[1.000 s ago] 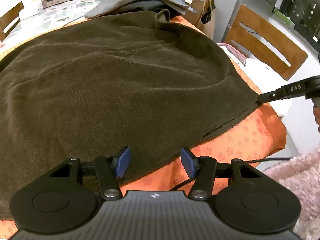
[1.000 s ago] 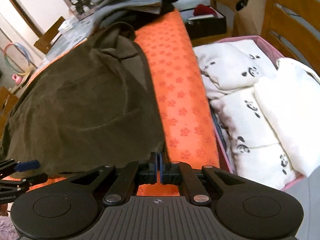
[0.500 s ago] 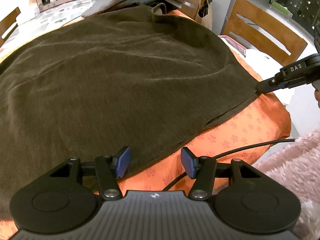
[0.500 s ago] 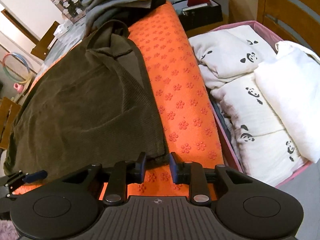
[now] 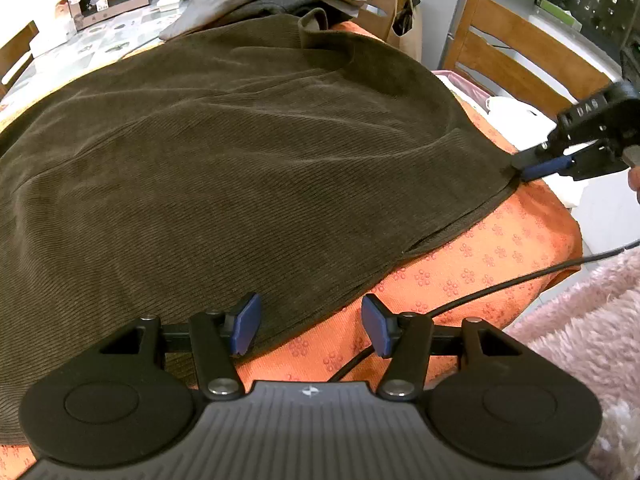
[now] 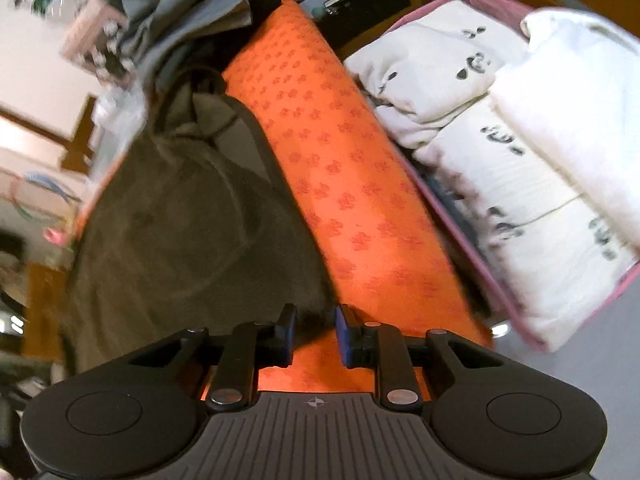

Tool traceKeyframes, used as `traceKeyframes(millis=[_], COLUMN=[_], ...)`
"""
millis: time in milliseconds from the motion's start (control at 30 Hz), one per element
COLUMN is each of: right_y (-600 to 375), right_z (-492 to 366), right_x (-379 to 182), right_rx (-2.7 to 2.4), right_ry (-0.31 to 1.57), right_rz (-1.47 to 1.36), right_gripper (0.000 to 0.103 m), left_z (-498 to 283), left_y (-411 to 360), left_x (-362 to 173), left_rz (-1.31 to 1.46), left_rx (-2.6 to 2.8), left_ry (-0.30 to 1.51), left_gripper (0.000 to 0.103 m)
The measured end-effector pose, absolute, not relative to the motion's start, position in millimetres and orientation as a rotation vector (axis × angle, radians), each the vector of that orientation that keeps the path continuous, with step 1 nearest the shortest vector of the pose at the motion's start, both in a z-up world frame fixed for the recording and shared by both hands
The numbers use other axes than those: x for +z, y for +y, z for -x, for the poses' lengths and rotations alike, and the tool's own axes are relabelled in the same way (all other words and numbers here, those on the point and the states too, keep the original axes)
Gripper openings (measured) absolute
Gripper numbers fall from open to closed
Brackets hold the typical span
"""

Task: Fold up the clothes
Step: 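Lift the trouser edge with the right gripper and fold it over the trousers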

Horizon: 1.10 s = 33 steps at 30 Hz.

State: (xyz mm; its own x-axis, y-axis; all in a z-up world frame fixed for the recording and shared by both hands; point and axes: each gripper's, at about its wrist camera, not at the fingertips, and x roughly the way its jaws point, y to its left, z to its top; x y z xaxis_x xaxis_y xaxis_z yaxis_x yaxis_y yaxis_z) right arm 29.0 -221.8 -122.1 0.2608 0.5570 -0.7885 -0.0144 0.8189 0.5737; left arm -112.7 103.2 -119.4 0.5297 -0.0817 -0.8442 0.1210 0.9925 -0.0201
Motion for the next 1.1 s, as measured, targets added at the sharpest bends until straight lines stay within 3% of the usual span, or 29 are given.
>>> traceKeyframes(millis=[167,267,333,433,967,1033,1100], right_y=[-215,-214,-213,-215,-214,-209,-204], right_z=[-36,-39,-40,-37,-7,-4,-1], right_x=[-122,-126,-126,-122,-8,0,7], right_rx=[0.391,0.372,0.369,0.379,0.448,0.432,0.409], right_ry=[1.251,1.257,1.261,1.256,1.003,0.981,0.961], right_rz=[-0.532,-0.539,-0.501,-0.491,-0.538,-0.522,-0.507], right_gripper=[0.024,0.019,0.010,0.008,0.007,0.007,0.008], left_z=[115,118,120,122,145,149,154], left_y=[103,104,105,103,123,135,148], left_x=[-119,-120,-121,-124,-124,-125,-125], left_rz=[-0.048,-0.044,-0.050,-0.077,-0.220,-0.241,-0.261], left_rx=[-0.110,-0.095,-0.086,-0.067,0.002,0.028,0.029], left_ry=[1.006,1.007,0.996,0.974,0.891,0.882,0.870], left_gripper=[0.062,0.062,0.062,0.062,0.061,0.059,0.050])
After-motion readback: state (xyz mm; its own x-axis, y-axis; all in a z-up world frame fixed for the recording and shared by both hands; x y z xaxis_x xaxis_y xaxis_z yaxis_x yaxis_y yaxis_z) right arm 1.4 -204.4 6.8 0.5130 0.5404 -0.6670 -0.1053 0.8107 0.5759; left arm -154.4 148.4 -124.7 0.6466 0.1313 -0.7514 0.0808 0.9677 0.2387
